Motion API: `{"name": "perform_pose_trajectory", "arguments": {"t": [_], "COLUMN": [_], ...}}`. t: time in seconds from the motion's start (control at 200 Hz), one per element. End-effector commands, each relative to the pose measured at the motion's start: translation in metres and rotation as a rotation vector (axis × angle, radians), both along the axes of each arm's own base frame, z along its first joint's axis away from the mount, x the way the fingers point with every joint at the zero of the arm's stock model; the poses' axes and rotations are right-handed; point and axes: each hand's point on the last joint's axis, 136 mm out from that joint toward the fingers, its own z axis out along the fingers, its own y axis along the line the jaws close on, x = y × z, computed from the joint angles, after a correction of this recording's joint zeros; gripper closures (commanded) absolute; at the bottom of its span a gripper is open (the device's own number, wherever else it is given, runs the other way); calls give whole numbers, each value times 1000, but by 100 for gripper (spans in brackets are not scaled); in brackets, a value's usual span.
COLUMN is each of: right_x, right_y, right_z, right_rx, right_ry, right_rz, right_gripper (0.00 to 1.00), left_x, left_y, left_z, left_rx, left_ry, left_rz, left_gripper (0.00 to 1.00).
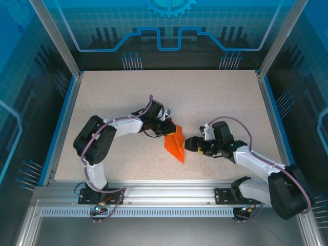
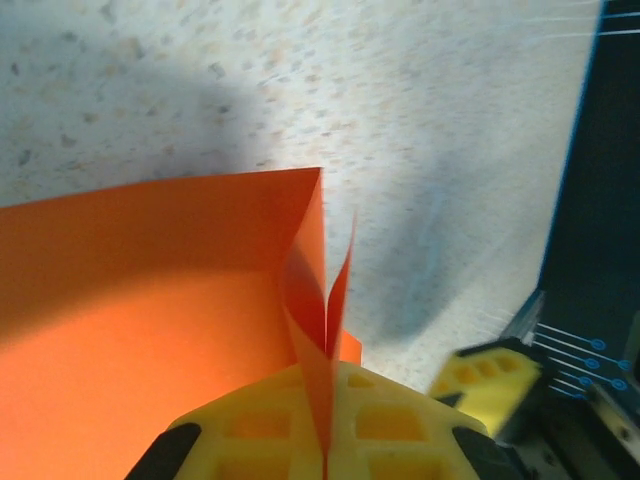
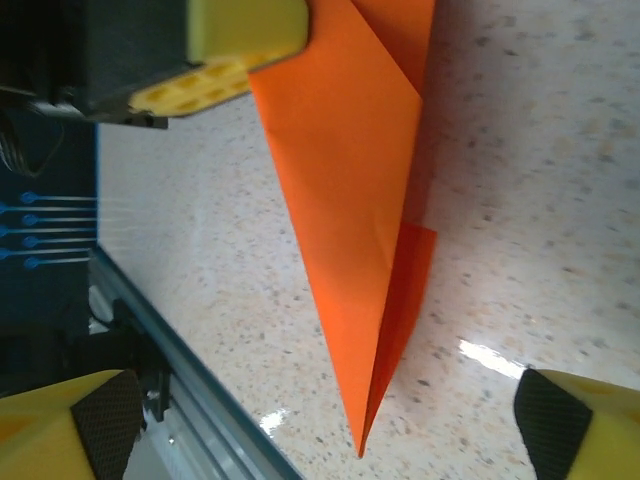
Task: Fold a paper plane with a square sheet of paper (fold left side to right side)
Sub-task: Turn over the paper at the center of the table.
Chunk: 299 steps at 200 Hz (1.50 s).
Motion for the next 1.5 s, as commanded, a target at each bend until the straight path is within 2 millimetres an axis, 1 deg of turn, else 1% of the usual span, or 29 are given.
{"name": "perform_pose_trajectory", "arguments": {"t": [0.0, 0.12, 0.215, 0.265, 0.39, 0.47, 0.55, 0.61, 0.75, 0.82, 1.0, 1.13, 1.22, 1.31, 1.42, 1.491], "right_x": [-1, -1, -1, -1, -1, 2, 6, 11, 21, 25, 37, 41, 42, 41, 40, 40], "right_y": [12, 23, 33, 37, 46, 55, 62, 65, 68, 66, 51, 43, 40, 39, 38, 37], "right_z": [14, 24, 37, 39, 40, 48, 55, 60, 84, 93, 106, 111, 109, 105, 97, 93], "right_rx": [122, 218, 294, 306, 330, 374, 394, 405, 445, 448, 453, 451, 441, 431, 416, 406], "right_ry": [8, 5, -18, -15, 22, 20, 17, 8, -58, -81, -127, -140, -135, -111, -77, -63], "right_rz": [48, 71, 105, 116, 128, 138, 146, 134, 125, 115, 49, 16, -2, -13, -28, -38], "right_gripper": [0, 0, 0, 0, 0, 1, 2, 7, 18, 25, 34, 39, 44, 52, 64, 70], "left_x": [15, 23, 25, 25, 24, 23, 21, 19, 16, 14, 10, 9, 7, 7, 6, 4], "left_y": [12, 20, 21, 21, 18, 16, 14, 13, 13, 13, 12, 11, 10, 9, 9, 9], "left_z": [47, 73, 90, 99, 115, 123, 126, 127, 125, 122, 122, 122, 122, 122, 124, 125], "left_rx": [-27, -63, -92, -111, -170, -200, -228, -250, -259, -263, -290, -303, -318, -328, -340, -341], "left_ry": [-100, -130, -152, -161, -172, -175, -161, -154, -142, -133, -129, -139, -141, -143, -153, -160], "left_rz": [30, 67, 81, 86, 95, 95, 93, 90, 87, 87, 83, 76, 69, 64, 56, 52], "left_gripper": [95, 96, 96, 96, 96, 96, 96, 96, 96, 96, 96, 96, 96, 93, 87, 76]}}
